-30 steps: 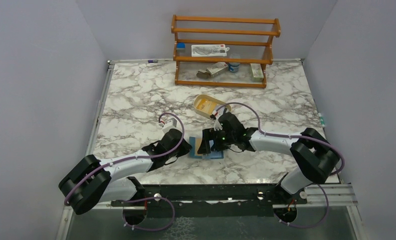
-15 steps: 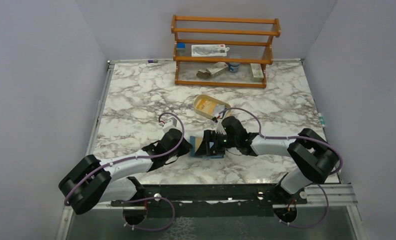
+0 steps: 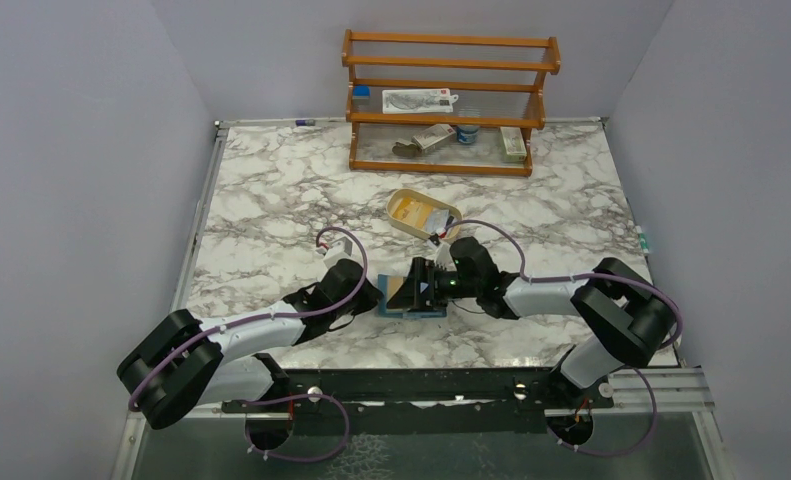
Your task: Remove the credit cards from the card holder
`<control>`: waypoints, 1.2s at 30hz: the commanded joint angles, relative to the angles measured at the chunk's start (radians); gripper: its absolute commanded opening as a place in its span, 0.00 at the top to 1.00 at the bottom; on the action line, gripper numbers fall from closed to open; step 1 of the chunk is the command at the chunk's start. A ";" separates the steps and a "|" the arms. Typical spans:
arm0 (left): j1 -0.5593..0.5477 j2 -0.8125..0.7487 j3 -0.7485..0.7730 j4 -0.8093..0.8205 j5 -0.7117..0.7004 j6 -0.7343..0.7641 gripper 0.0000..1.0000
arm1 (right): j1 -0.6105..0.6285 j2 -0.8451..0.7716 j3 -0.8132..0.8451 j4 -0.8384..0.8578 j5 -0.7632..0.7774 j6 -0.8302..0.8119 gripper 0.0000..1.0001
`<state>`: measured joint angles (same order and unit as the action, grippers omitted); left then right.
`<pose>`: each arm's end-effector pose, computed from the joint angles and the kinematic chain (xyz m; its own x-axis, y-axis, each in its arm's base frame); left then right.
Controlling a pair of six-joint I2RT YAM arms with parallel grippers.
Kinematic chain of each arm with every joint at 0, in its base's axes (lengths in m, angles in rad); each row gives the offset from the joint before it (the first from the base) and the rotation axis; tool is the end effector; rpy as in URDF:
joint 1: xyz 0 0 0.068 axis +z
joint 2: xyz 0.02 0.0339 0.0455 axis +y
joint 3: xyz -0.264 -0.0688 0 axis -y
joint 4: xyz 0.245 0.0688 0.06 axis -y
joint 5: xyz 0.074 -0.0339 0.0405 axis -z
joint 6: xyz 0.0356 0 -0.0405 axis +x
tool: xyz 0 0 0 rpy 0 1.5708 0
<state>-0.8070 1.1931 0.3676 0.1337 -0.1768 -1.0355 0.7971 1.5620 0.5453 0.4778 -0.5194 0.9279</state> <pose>0.1545 -0.1523 0.1500 -0.7560 -0.4348 -0.4893 -0.0646 0.7935 -0.6051 0.1884 0.2181 0.1469 -0.9503 0.0215 -0.3107 -0.2637 0.4748 0.8396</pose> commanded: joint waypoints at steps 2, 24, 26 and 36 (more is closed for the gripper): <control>-0.002 -0.009 -0.015 0.032 0.000 -0.012 1.00 | 0.003 0.014 0.001 0.083 -0.003 0.025 0.11; -0.003 -0.016 -0.019 0.029 0.000 -0.014 1.00 | 0.004 0.135 -0.012 0.379 0.091 -0.062 0.11; -0.003 -0.013 -0.019 0.030 0.000 -0.014 1.00 | 0.003 0.158 -0.007 0.433 0.056 -0.053 0.11; -0.003 -0.004 -0.017 0.039 -0.003 -0.017 1.00 | 0.005 0.230 0.055 0.467 -0.050 0.011 0.12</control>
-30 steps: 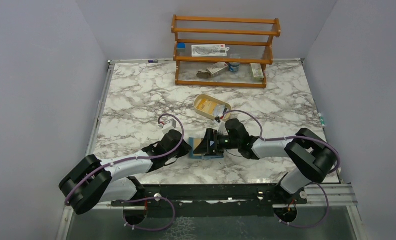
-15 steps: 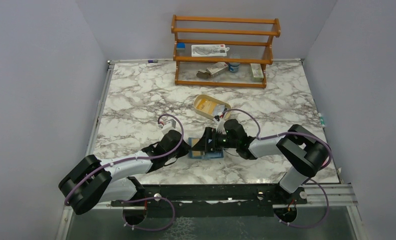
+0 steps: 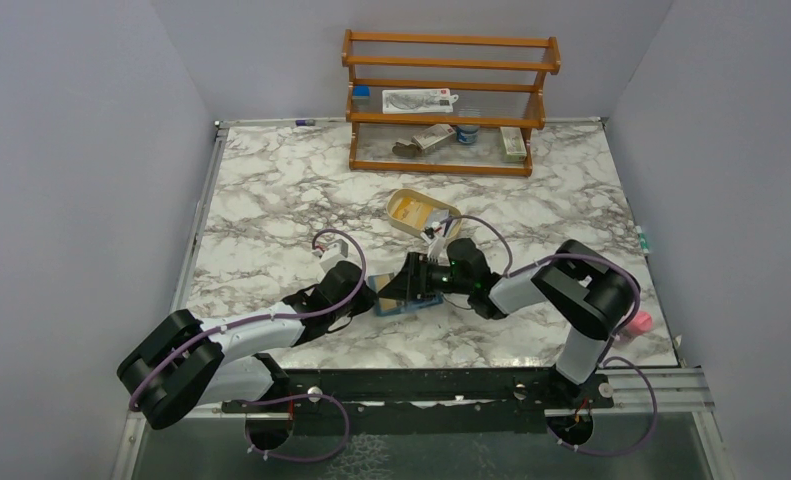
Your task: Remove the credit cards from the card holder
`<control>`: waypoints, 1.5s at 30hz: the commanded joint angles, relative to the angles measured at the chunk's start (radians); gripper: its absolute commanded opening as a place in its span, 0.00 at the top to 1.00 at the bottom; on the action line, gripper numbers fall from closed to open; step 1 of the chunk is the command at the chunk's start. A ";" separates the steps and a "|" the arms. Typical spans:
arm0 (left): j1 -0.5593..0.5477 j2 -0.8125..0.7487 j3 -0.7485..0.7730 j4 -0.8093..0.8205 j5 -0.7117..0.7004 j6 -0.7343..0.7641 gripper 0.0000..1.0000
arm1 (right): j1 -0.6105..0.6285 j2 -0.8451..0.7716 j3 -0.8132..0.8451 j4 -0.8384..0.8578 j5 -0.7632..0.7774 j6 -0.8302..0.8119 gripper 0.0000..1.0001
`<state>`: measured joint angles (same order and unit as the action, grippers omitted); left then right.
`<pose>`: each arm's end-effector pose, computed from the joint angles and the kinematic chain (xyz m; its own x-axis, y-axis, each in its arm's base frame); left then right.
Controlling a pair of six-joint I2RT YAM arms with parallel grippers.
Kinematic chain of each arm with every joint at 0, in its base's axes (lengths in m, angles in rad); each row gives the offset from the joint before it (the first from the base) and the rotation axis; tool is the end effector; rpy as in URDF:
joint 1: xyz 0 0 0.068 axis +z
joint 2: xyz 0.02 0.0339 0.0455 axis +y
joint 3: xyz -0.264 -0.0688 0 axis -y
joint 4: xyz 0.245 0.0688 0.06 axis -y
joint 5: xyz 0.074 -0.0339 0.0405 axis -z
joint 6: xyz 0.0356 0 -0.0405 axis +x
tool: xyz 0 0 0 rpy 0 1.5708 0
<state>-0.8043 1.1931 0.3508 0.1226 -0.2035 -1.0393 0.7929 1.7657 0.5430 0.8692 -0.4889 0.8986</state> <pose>0.1525 -0.1480 0.1443 -0.7490 -0.4393 -0.4960 -0.0900 0.8091 -0.5807 0.2057 0.2326 0.1262 -0.8853 0.0856 -0.4570 -0.3941 0.3833 0.8353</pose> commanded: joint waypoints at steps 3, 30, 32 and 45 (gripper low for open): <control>-0.005 -0.001 0.001 0.052 0.021 -0.013 1.00 | 0.011 0.049 0.109 -0.041 -0.094 0.058 0.13; -0.005 -0.016 -0.007 0.034 0.015 -0.013 1.00 | -0.009 -0.029 0.131 -0.317 -0.109 0.022 0.15; -0.005 -0.014 -0.007 0.034 0.015 -0.013 1.00 | -0.018 -0.040 0.123 -0.317 -0.114 0.022 0.15; -0.006 -0.001 -0.001 0.037 0.016 -0.010 1.00 | -0.073 -0.115 0.096 -0.394 -0.114 -0.021 0.15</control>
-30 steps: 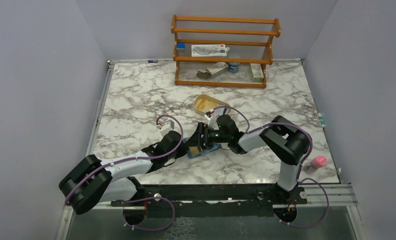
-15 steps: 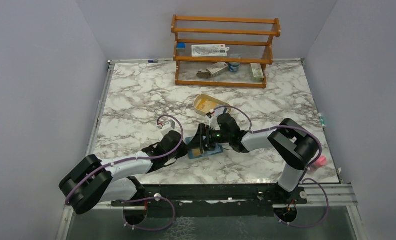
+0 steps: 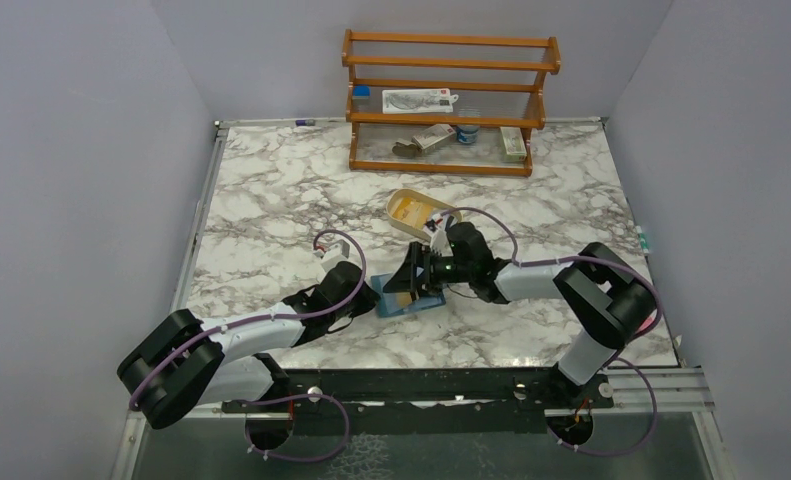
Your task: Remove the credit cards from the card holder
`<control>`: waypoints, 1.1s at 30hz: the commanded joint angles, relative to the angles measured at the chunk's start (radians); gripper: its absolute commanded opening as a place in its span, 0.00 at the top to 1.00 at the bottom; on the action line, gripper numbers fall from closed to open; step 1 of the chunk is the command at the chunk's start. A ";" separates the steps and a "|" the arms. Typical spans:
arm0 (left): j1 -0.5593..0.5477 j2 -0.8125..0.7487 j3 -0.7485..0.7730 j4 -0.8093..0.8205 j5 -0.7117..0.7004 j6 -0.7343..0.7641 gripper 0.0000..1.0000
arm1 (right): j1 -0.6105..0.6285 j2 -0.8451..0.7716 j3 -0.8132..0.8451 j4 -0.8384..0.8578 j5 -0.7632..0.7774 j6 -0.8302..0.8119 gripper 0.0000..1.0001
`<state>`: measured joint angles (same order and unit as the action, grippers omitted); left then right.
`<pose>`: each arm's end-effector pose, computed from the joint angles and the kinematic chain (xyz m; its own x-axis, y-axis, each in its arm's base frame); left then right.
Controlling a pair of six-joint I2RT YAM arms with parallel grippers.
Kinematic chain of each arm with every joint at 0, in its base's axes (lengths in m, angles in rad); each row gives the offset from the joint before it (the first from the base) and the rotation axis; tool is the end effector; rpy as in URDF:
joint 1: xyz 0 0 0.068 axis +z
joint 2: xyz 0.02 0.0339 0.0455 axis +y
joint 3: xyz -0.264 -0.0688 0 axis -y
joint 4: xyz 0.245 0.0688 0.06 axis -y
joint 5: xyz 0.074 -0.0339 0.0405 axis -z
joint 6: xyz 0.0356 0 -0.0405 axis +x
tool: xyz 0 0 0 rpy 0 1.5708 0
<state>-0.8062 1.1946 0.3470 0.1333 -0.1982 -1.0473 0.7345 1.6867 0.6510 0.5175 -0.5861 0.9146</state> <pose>0.1521 -0.1484 0.1437 -0.7503 -0.4444 -0.4894 -0.0905 0.8024 -0.5899 0.2222 0.2272 0.1442 -0.9492 0.0322 -0.3129 -0.2670 0.4438 0.8554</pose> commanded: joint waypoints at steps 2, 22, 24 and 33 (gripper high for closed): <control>-0.004 0.004 0.006 0.030 0.012 -0.002 1.00 | -0.020 -0.027 -0.012 -0.058 -0.010 -0.044 0.16; -0.003 0.017 0.000 0.031 0.015 -0.003 1.00 | -0.060 0.019 -0.046 -0.235 0.081 -0.150 0.53; -0.004 0.024 0.001 0.037 0.017 -0.002 1.00 | -0.066 0.015 -0.048 -0.249 0.086 -0.161 0.54; -0.004 0.027 0.000 0.036 0.017 -0.002 1.00 | -0.075 0.012 -0.035 -0.317 0.160 -0.185 0.60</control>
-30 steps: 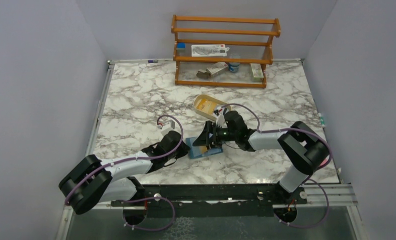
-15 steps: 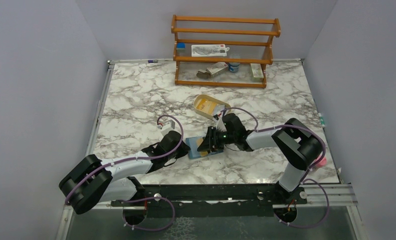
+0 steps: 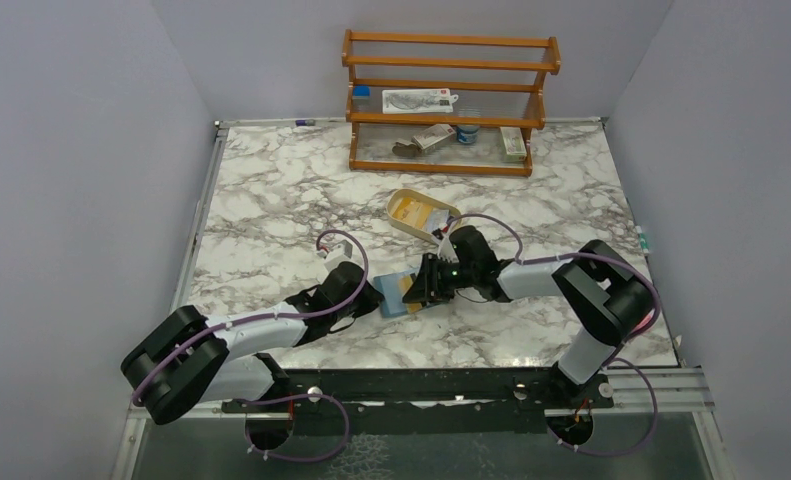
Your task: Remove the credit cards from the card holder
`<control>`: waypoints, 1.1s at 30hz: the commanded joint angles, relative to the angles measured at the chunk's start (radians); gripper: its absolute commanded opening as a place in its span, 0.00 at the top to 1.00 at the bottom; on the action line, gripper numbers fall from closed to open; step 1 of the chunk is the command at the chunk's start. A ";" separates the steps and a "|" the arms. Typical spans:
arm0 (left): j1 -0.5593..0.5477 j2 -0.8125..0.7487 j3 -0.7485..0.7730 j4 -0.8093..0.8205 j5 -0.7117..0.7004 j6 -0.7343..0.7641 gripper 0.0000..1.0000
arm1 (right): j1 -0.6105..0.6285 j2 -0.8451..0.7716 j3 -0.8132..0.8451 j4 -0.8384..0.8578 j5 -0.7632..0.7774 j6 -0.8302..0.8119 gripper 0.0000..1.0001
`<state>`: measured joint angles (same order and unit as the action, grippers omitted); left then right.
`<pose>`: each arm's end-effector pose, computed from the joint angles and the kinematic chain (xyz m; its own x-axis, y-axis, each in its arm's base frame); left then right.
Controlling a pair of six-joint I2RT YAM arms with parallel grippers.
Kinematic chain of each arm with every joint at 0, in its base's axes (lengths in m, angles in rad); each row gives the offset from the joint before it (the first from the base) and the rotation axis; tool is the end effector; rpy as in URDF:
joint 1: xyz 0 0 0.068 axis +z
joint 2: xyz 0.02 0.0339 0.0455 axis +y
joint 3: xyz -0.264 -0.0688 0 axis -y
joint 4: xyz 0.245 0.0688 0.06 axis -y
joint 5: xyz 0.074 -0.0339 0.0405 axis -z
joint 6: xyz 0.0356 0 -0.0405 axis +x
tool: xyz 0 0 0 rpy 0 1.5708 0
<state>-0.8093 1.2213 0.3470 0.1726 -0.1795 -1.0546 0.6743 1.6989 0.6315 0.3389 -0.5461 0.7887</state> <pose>0.1537 -0.1520 0.1417 -0.7574 -0.4457 -0.4772 -0.0823 0.7902 -0.6073 0.2247 0.2032 0.1202 -0.9598 0.0090 -0.2806 -0.2204 0.5948 0.7730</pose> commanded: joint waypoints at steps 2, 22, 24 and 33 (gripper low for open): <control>-0.001 0.000 -0.001 -0.005 -0.001 0.005 1.00 | -0.015 -0.002 -0.008 -0.164 0.134 -0.069 0.61; -0.001 0.002 -0.002 -0.002 0.002 0.005 1.00 | -0.064 -0.072 -0.026 -0.252 0.145 -0.123 0.75; -0.001 -0.001 -0.005 -0.003 0.002 0.005 1.00 | -0.064 -0.073 -0.026 -0.257 0.145 -0.124 0.81; 0.000 -0.007 -0.010 -0.004 0.000 0.004 1.00 | -0.066 -0.131 -0.012 -0.330 0.187 -0.145 0.99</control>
<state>-0.8093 1.2213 0.3470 0.1791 -0.1692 -1.0565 0.6189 1.6028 0.6342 0.1390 -0.4656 0.6899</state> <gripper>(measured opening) 0.006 0.018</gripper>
